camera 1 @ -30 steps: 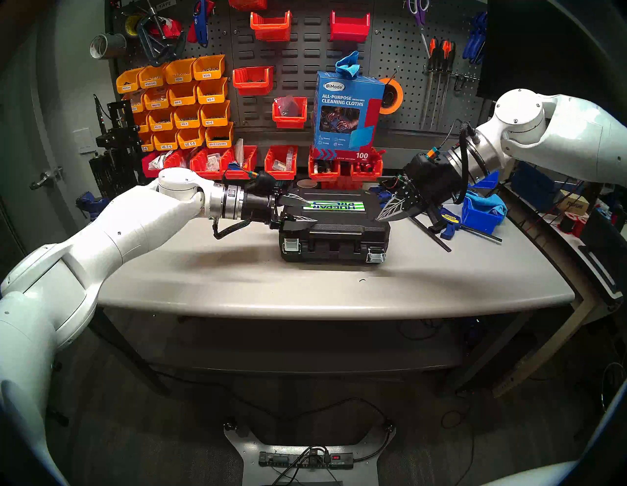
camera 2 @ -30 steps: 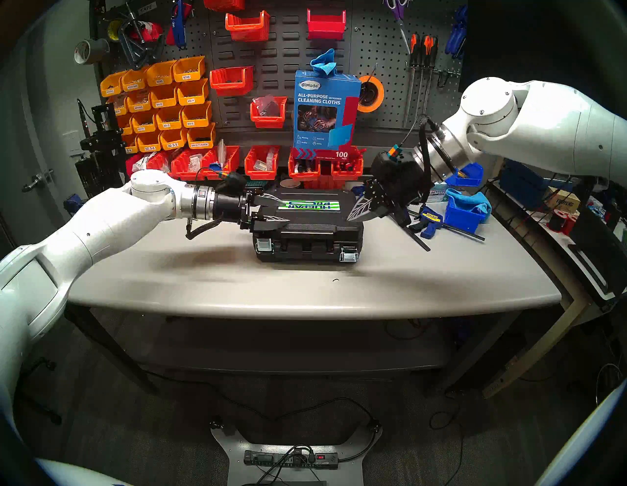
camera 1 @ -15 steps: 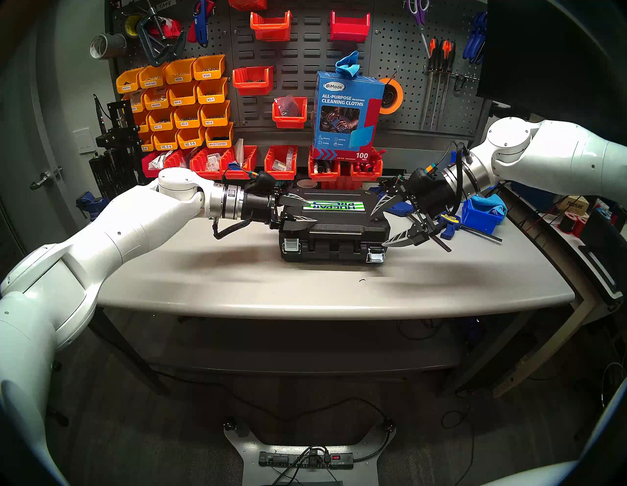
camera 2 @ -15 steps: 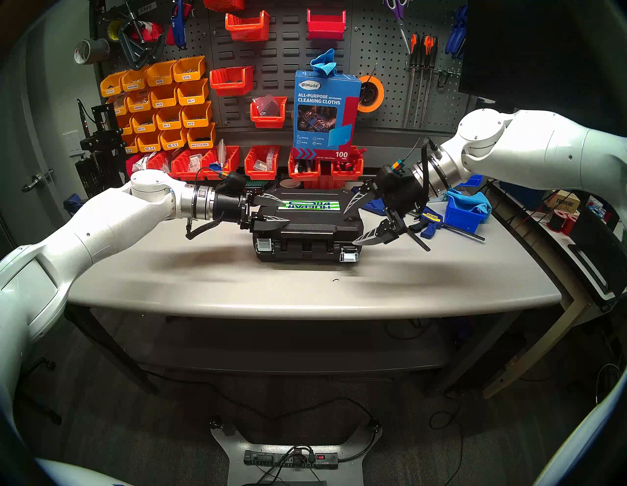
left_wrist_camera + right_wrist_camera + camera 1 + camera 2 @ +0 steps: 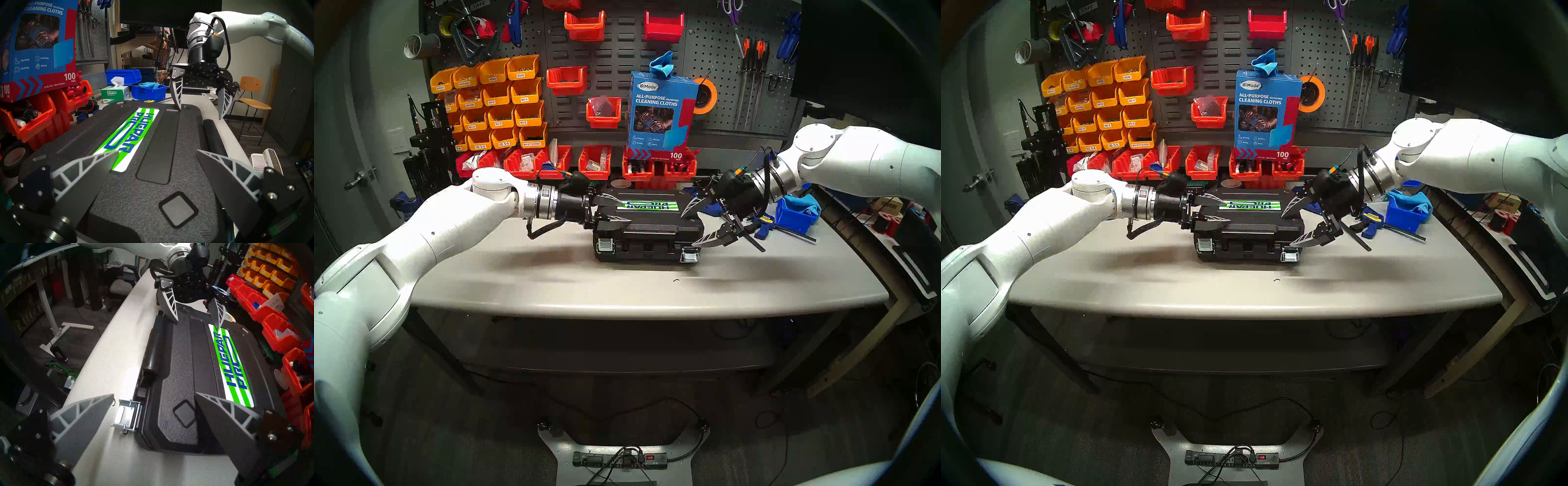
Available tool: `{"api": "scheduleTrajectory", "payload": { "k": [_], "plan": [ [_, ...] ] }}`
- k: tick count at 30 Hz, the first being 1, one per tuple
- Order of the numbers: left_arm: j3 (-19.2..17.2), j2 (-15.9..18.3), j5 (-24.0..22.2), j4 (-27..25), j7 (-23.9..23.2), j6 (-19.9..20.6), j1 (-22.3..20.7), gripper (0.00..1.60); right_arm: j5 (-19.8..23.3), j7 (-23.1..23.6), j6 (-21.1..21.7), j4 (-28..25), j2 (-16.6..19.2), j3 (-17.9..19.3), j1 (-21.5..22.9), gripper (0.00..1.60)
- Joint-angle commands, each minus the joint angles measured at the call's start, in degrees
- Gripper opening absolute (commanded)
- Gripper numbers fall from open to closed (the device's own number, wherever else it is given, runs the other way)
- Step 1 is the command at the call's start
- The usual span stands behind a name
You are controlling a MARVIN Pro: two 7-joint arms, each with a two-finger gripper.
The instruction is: Open the tool box
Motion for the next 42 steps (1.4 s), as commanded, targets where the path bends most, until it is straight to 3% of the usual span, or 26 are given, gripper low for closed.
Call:
{"api": "scheduleTrajectory", "payload": {
  "k": [1,12,15,25,32,42],
  "plan": [
    [0.5,0.1,0.4,0.1,0.0,0.3,0.3,1.6,2.9,1.3,-0.3,4.8,-1.8,2.5,-0.5,1.6],
    [0.5,0.1,0.4,0.1,0.0,0.3,0.2,1.6,6.4,6.9,-0.9,14.6,-4.4,4.3,-3.7,1.6],
    [0.5,0.1,0.4,0.1,0.0,0.3,0.2,1.6,8.4,9.1,-0.9,19.5,-6.5,5.1,-6.9,1.6],
    [0.5,0.1,0.4,0.1,0.0,0.3,0.2,1.6,10.4,9.4,-1.5,25.0,-10.3,5.8,-12.5,1.6],
    [0.5,0.1,0.3,0.1,0.0,0.3,0.2,1.6,11.5,10.8,-1.6,27.7,-12.4,6.3,-15.1,1.6],
    [0.5,0.2,0.3,0.1,0.1,0.2,0.3,1.6,12.5,12.5,1.2,24.8,-11.7,4.8,-17.6,1.6]
  ]
}}
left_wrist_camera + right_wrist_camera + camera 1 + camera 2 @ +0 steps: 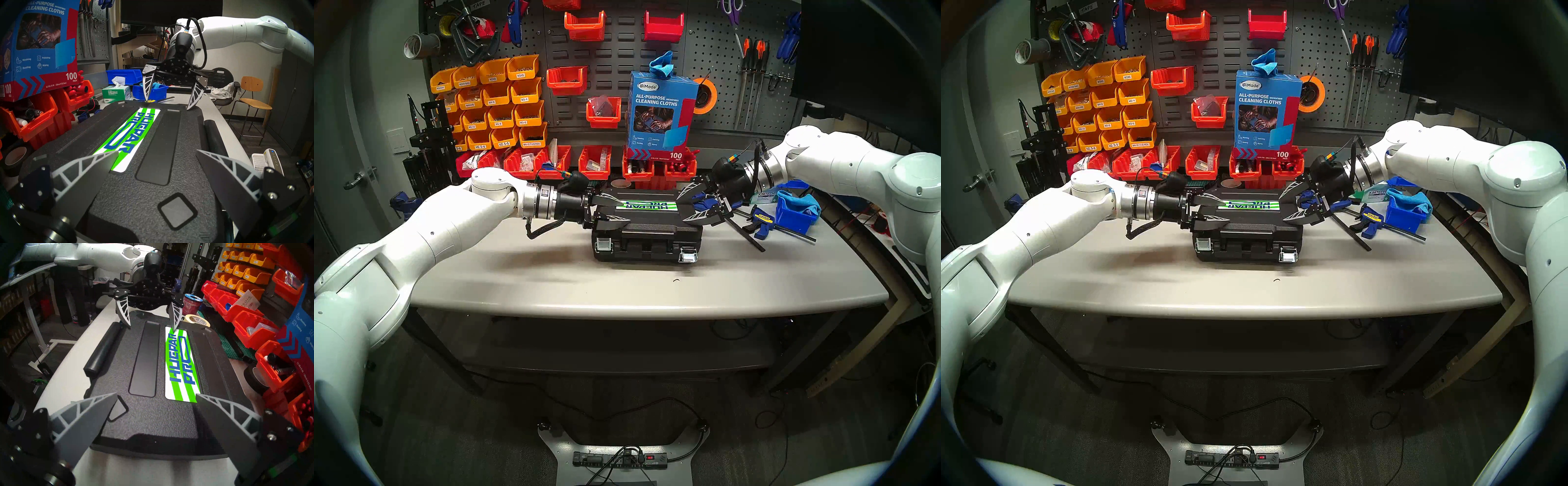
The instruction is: Open the tool box
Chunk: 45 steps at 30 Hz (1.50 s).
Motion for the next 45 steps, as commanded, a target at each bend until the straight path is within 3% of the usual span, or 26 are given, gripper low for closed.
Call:
{"api": "scheduleTrajectory", "payload": {
  "k": [1,16,45],
  "plan": [
    [0.5,-0.1,0.3,0.0,-0.1,0.2,0.3,1.6,0.0,1.1,2.6,-2.9,-0.7,-1.7,-3.6,1.6],
    [0.4,-0.1,0.2,0.0,-0.1,0.2,0.3,1.6,2.4,1.8,6.2,-6.6,0.9,-4.7,-5.2,1.6],
    [0.3,-0.2,0.2,0.5,-0.5,-0.3,0.4,1.6,4.5,0.0,5.2,-11.2,2.8,-8.7,-2.2,1.6]
  ]
}}
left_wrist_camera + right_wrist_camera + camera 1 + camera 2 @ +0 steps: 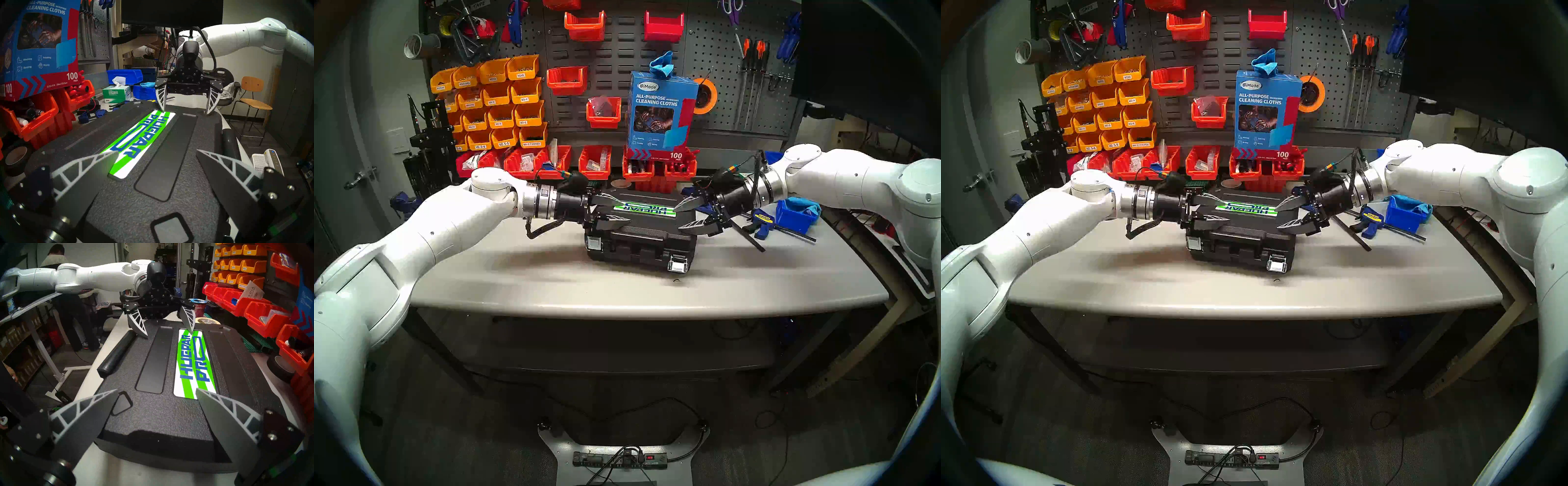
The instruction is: Open the tool box
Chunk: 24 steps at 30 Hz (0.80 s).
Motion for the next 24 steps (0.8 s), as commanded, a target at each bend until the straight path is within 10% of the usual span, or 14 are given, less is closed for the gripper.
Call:
{"api": "scheduleTrajectory", "payload": {
  "k": [1,24],
  "plan": [
    [0.2,-0.1,0.1,0.6,-0.4,-0.5,0.5,1.6,-3.4,0.2,0.0,-3.1,-0.4,-3.9,-3.2,1.6],
    [-3.1,-3.2,0.9,3.2,-0.5,-2.9,-6.3,1.6,-1.2,-0.6,-0.6,-4.1,-0.6,-6.1,-2.0,1.6]
  ]
}}
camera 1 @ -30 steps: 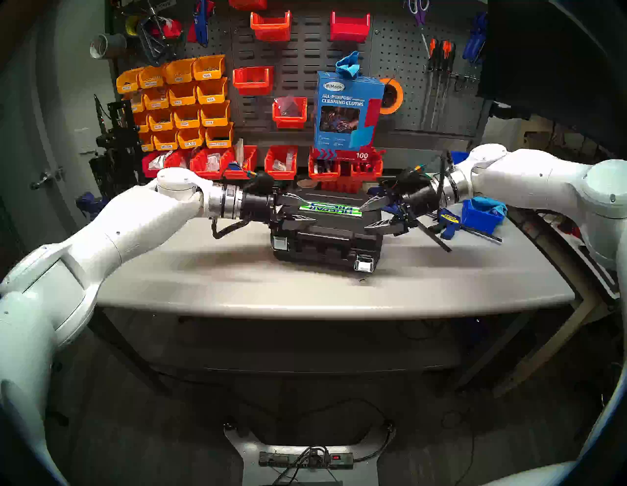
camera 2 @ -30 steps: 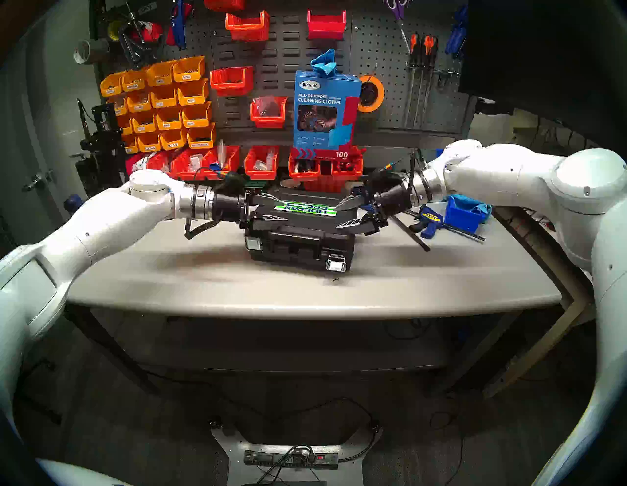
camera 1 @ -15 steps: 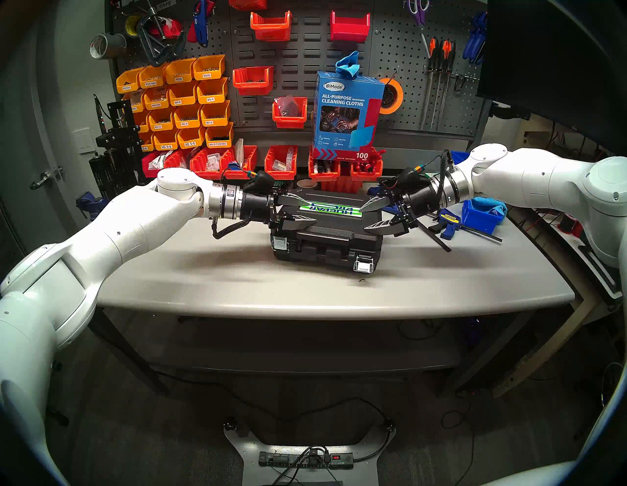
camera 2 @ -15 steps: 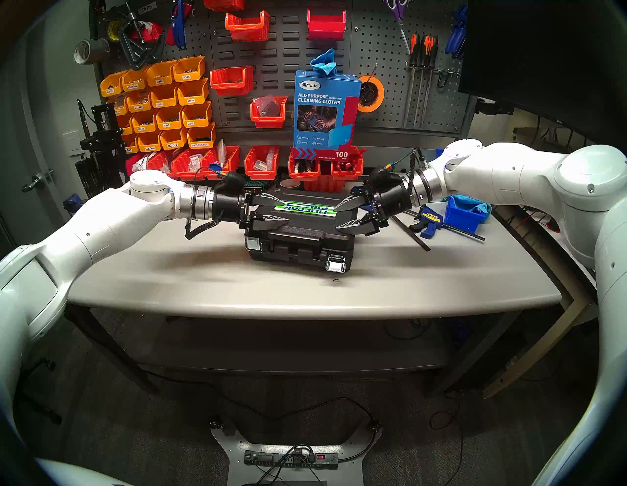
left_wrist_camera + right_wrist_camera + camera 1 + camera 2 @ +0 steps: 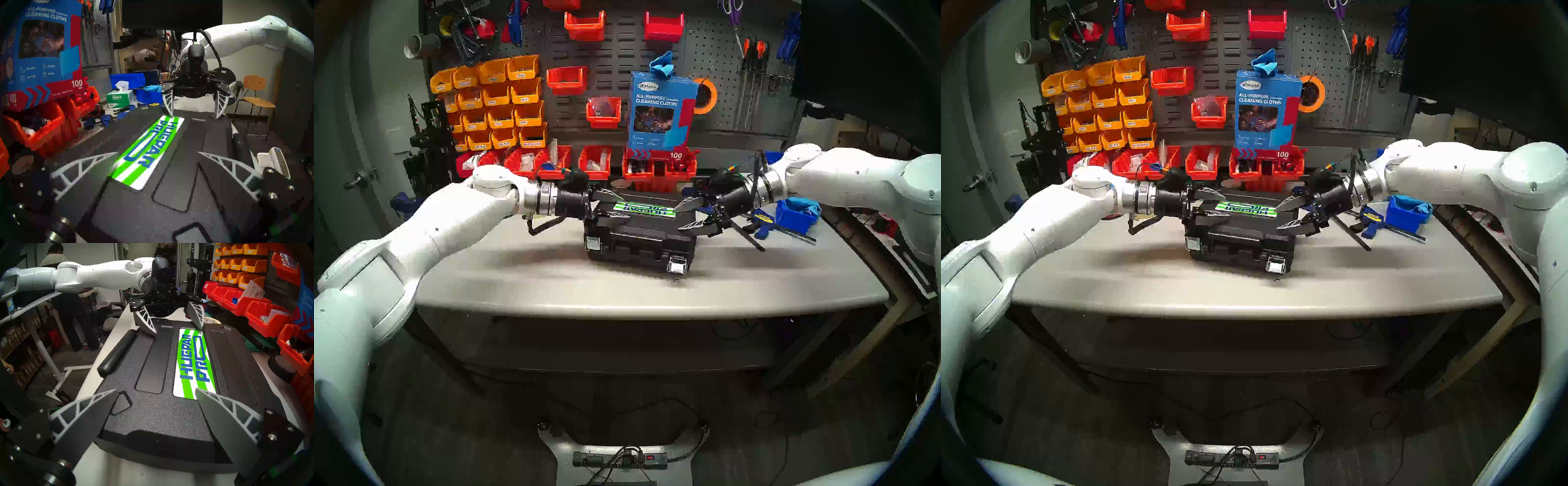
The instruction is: Open the tool box
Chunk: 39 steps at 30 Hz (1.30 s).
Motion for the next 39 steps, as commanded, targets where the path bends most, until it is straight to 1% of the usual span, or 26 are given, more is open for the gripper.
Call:
{"api": "scheduleTrajectory", "payload": {
  "k": [1,10,12,16,24,33,34,35,39],
  "plan": [
    [-2.1,-0.7,-0.4,-0.7,-0.6,-0.3,-4.5,1.6,-2.8,0.3,-0.1,-2.2,-0.5,-3.4,-3.6,1.6],
    [-2.1,1.0,1.3,-2.9,-3.4,-0.1,-6.9,1.6,-2.3,0.2,-0.4,-2.5,-0.7,-4.2,-3.3,1.6],
    [-2.1,2.0,2.1,-3.5,-4.4,0.2,-7.9,1.6,-2.0,0.2,-0.5,-2.6,-0.7,-4.6,-3.1,1.6],
    [-2.1,2.7,2.8,-3.8,-5.1,0.7,-8.6,1.6,-1.8,0.2,-0.6,-2.6,-0.8,-4.9,-3.0,1.6],
    [-1.3,4.7,5.8,-5.0,-6.9,3.1,-9.8,1.6,-1.4,0.0,-1.0,-2.9,-1.1,-5.9,-2.6,1.6],
    [-1.0,8.7,9.1,-10.1,-9.2,5.1,-10.9,1.6,-0.6,-0.1,-1.3,-3.1,-1.3,-6.8,-2.3,1.6],
    [-0.9,9.6,10.0,-11.3,-9.6,5.6,-11.3,1.6,-0.4,-0.1,-1.4,-3.1,-1.3,-7.0,-2.2,1.6],
    [-0.9,9.6,10.0,-11.3,-9.6,5.6,-11.3,1.6,-0.4,-0.1,-1.4,-3.1,-1.3,-7.0,-2.2,1.6],
    [-1.1,11.4,11.1,-14.0,-10.3,6.8,-11.8,1.6,-0.1,-0.1,-1.5,-3.2,-1.4,-7.4,-2.1,1.6]
  ]
}}
